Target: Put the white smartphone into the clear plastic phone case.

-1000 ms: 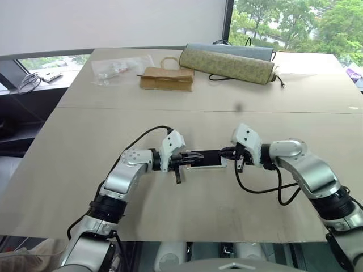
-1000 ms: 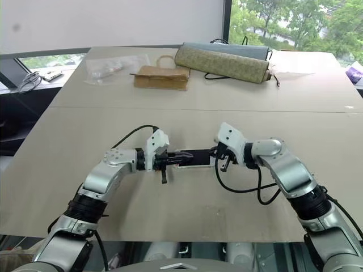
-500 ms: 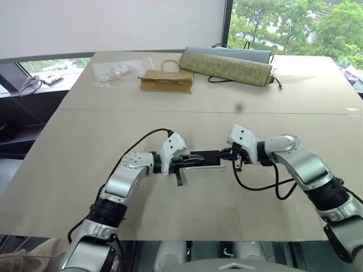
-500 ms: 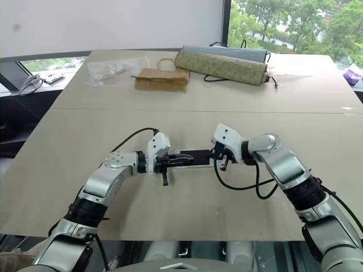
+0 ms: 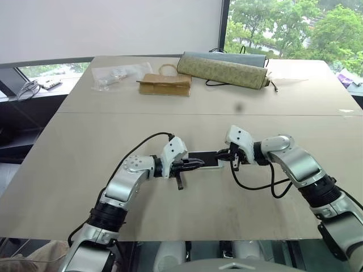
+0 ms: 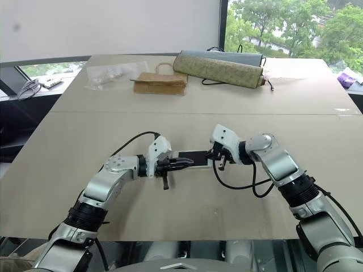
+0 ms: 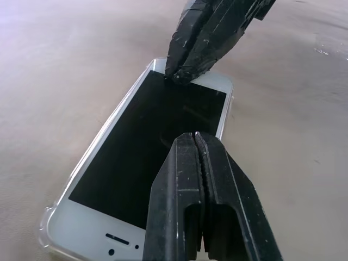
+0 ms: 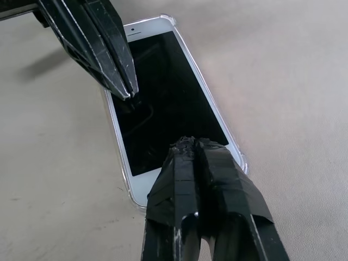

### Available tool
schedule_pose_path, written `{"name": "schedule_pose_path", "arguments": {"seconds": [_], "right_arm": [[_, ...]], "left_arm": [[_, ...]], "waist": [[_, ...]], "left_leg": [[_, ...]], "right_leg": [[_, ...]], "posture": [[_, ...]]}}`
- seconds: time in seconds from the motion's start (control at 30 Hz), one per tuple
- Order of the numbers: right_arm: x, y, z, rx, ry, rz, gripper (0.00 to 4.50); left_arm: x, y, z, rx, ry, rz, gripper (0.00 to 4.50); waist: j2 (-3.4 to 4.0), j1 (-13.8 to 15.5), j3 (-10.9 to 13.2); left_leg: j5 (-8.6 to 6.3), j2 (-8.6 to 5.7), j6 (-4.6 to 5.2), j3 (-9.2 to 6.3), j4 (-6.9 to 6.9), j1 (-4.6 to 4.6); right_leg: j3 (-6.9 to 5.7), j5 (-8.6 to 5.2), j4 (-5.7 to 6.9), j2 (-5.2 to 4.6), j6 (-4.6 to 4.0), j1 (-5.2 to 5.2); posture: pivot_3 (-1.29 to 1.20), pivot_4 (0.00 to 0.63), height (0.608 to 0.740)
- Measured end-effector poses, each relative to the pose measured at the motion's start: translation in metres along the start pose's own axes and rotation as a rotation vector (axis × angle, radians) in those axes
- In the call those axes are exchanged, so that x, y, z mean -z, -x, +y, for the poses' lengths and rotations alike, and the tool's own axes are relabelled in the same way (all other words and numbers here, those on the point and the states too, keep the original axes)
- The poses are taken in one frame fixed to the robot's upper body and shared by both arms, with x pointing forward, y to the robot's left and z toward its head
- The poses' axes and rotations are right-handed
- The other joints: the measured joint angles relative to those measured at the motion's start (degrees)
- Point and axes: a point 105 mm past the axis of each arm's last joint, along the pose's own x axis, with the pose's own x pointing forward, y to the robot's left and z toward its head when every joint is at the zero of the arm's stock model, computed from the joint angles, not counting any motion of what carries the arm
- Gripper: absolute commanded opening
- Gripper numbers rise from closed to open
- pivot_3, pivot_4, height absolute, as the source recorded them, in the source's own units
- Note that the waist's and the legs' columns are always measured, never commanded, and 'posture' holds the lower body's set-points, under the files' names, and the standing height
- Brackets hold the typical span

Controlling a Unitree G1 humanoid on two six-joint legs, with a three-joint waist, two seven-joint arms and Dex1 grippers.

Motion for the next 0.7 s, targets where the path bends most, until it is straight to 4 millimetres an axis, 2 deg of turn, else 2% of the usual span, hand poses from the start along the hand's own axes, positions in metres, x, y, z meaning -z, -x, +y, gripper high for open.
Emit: {"name": "schedule_pose_path", "arguments": {"seconds": [0.4,0.53,0.7], "right_arm": [[0.007,-0.007,-0.001,-0.001,-0.012,-0.005,0.0],[0.007,-0.008,0.0,0.019,-0.009,-0.056,0.0],[0.007,0.006,0.005,0.035,-0.027,-0.114,0.0]], "left_arm": [[0.003,-0.001,-0.001,0.002,0.012,0.01,0.04],[0.003,-0.001,-0.001,0.002,0.012,0.01,0.04],[0.002,-0.001,-0.001,0.002,0.006,0.002,0.04]], "waist": [[0.01,-0.3,-0.3],[0.06,-0.8,-0.3],[0.29,-0.5,-0.1]], "left_leg": [[-0.01,0.01,0.0,-0.02,-0.07,0.01],[-0.01,0.01,-0.01,-0.03,-0.09,0.0],[-0.01,-0.07,-0.01,-0.02,-0.18,-0.29]], "right_leg": [[0.0,-0.02,-0.06,-0.12,-0.02,-0.01],[-0.02,-0.04,-0.07,-0.18,-0.01,-0.02],[-0.04,0.07,-0.17,-0.27,-0.18,-0.21]], "posture": [[0.0,0.15,0.74],[0.0,0.15,0.74],[0.0,0.15,0.74]]}}
